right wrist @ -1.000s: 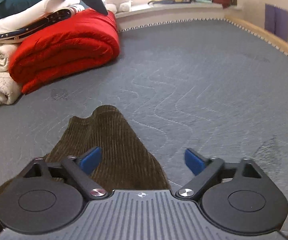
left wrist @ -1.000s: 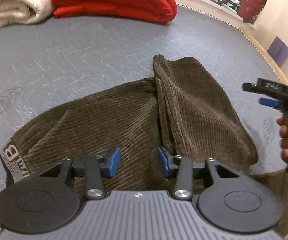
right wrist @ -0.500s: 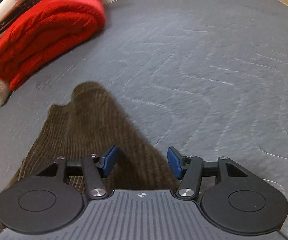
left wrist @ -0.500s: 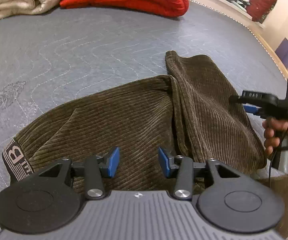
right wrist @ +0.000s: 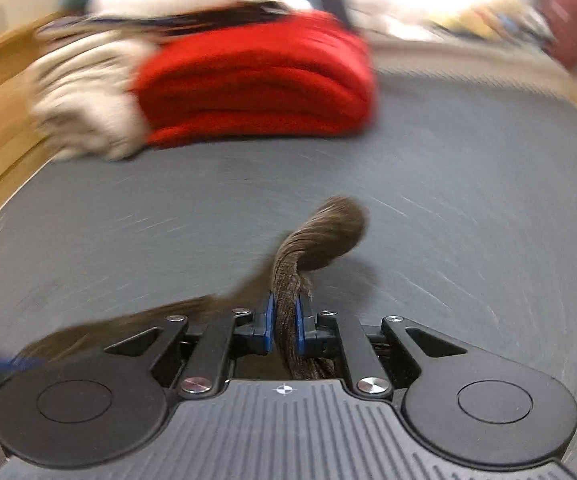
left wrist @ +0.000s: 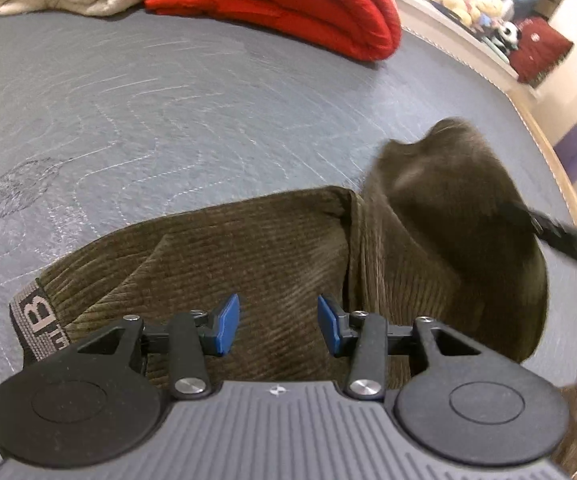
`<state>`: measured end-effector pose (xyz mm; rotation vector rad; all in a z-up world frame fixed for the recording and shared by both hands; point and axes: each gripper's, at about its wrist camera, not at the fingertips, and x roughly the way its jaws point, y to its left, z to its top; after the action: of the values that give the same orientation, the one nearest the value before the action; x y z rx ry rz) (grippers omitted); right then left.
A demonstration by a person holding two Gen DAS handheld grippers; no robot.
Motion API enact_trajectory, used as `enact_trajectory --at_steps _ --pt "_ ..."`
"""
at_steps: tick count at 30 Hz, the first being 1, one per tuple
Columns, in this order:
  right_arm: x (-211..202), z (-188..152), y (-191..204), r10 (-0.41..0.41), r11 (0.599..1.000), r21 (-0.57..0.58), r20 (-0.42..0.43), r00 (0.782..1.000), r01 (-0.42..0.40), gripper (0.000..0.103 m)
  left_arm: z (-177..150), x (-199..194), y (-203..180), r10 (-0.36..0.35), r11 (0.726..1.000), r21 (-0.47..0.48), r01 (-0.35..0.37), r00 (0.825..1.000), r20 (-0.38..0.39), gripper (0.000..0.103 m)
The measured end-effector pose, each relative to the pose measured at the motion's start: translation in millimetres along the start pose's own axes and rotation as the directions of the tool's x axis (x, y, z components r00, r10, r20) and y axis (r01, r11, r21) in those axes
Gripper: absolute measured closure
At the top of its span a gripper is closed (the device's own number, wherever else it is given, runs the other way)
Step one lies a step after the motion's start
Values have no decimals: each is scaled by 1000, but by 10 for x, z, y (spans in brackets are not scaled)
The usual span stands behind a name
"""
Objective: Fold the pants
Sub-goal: 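Grasp the pant leg with the right gripper and fold it over the other leg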
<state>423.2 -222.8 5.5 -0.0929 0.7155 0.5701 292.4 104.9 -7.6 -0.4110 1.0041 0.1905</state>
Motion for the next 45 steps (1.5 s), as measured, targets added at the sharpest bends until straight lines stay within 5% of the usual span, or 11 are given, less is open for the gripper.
enact_trajectory --at_steps 7,15,22,26,37,41,45 --pt "-203 -449 727 104 968 -211 -157 982 -136 92 76 -9 177 0 996 -84 -2 1000 -18 55" --pt "29 -900 918 118 910 -350 -295 948 -222 91 90 102 310 16 991 -132 -23 999 -49 49" --pt "-95 -566 563 238 954 -143 -175 955 -264 75 156 132 515 40 977 -208 -51 998 -56 49" --pt "-48 -475 380 232 970 -35 -130 964 -239 75 156 152 485 41 979 -197 -53 997 -63 45" --pt "409 -778 810 148 955 -209 -289 946 -212 59 93 214 420 40 983 -173 -53 996 -80 45" --pt "552 -759 780 158 969 -136 -296 942 -205 55 93 221 421 38 983 -174 -52 996 -82 45" --pt "524 -639 700 253 964 -3 -285 925 -265 50 97 232 440 37 983 -175 -51 996 -84 45"
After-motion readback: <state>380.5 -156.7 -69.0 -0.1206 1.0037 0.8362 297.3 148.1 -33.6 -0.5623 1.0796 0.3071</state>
